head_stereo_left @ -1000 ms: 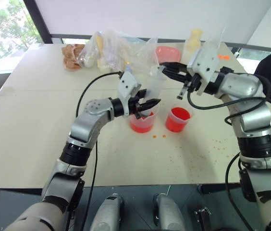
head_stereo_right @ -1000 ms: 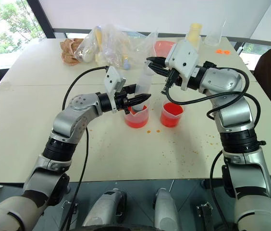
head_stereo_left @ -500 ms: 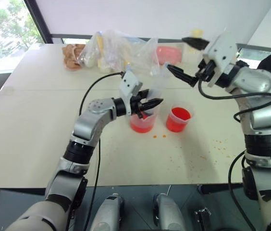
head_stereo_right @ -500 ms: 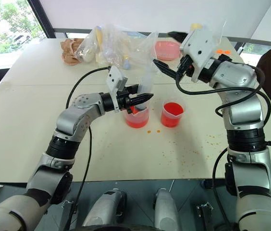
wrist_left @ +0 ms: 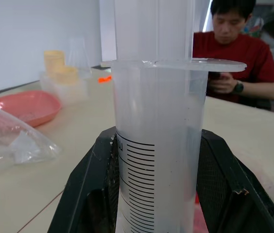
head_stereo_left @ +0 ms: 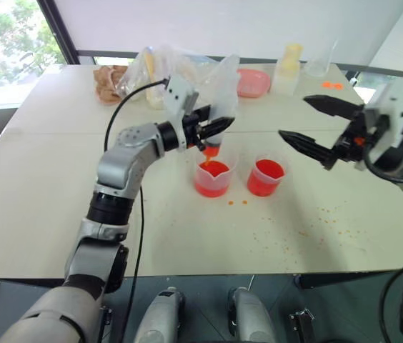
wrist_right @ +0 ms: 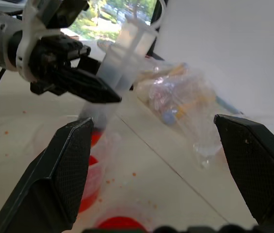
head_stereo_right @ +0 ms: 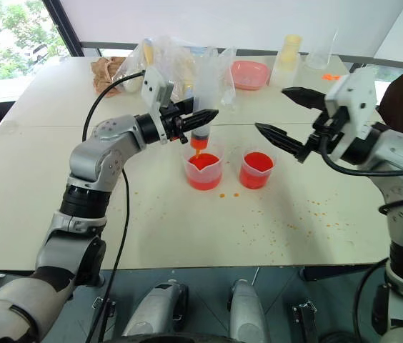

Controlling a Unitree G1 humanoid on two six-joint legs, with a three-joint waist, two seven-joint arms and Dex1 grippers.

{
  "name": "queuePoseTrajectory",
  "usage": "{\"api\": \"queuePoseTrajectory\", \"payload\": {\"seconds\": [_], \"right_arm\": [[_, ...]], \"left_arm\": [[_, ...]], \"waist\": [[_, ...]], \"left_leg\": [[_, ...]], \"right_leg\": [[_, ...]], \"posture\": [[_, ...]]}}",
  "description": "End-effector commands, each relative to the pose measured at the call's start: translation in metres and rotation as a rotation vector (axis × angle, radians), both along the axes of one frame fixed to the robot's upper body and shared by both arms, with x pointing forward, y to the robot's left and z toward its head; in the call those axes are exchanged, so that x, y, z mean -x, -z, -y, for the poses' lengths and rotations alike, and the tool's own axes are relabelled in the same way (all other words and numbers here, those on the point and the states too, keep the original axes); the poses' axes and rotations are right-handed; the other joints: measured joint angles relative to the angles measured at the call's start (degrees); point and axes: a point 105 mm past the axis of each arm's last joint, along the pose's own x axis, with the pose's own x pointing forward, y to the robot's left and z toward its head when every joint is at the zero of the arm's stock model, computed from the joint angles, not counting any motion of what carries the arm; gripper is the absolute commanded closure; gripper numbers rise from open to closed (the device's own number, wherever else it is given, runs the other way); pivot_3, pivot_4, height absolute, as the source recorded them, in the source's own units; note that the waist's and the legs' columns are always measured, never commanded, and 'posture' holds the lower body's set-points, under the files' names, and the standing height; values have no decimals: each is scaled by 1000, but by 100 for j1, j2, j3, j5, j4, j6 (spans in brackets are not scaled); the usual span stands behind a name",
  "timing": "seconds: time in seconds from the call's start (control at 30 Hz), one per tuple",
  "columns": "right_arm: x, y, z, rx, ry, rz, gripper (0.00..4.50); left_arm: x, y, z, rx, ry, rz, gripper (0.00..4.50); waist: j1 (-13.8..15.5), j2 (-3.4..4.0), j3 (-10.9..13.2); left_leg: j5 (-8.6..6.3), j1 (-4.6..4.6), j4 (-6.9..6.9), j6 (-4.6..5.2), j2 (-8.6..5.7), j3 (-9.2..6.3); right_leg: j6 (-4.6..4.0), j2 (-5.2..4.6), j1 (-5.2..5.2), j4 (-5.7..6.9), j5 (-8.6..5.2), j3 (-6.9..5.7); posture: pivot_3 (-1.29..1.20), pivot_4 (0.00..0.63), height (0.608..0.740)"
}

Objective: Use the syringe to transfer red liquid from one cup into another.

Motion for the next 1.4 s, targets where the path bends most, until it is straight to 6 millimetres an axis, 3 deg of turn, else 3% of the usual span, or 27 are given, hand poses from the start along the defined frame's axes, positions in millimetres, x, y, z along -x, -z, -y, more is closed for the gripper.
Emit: {"api": "queuePoseTrajectory", "payload": {"seconds": [0.03, 0.2, 0.33, 0.53, 0.7, 1.03, 1.4], "right_arm": [[11, -25, 20, 19, 94, 100, 372], [5, -31, 50, 108, 236, 140, 372], [3, -48, 66, 128, 311, 214, 372], [4, -66, 70, 159, 334, 276, 372], [11, -74, 60, 157, 290, 308, 372], [12, -72, 42, 138, 221, 315, 372], [0, -64, 30, 143, 180, 296, 372]], "left_arm": [[11, -46, 7, 57, 69, 138, 2912], [19, -65, 34, 86, 180, 193, 2912], [28, -65, 65, 114, 279, 195, 2912], [28, -41, 96, 127, 331, 141, 2912], [27, -8, 123, 68, 320, 130, 2912], [23, 10, 125, 22, 301, 131, 2912], [26, 16, 128, 2, 312, 147, 2912]], "waist": [[2, 0, 0], [4, 0, 0], [1, -1, 0], [-9, 1, 0], [5, 1, 0], [3, 2, 0], [4, 2, 0]], "left_leg": [[-1, 0, 1, 1, 0, 1], [-2, 1, 2, 4, -6, 6], [-2, 0, 5, 4, -9, 11], [-3, 3, 4, 5, -6, 11], [-3, 3, 4, 6, -5, 10], [-5, 1, 5, 9, 1, 9], [-6, 0, 5, 9, 0, 8]], "right_leg": [[0, 0, 0, 0, 0, 0], [1, 0, 4, -4, 0, -1], [1, 0, 6, -6, 0, -1], [1, 1, 5, -5, -1, -1], [1, 0, 6, -6, -1, 0], [1, -1, 5, -9, -1, -1], [1, -2, 5, -9, -1, -1]], "posture": [[0, 150, 740], [0, 150, 740], [0, 150, 740], [0, 150, 740], [0, 150, 740], [0, 150, 740], [0, 150, 740]]}}
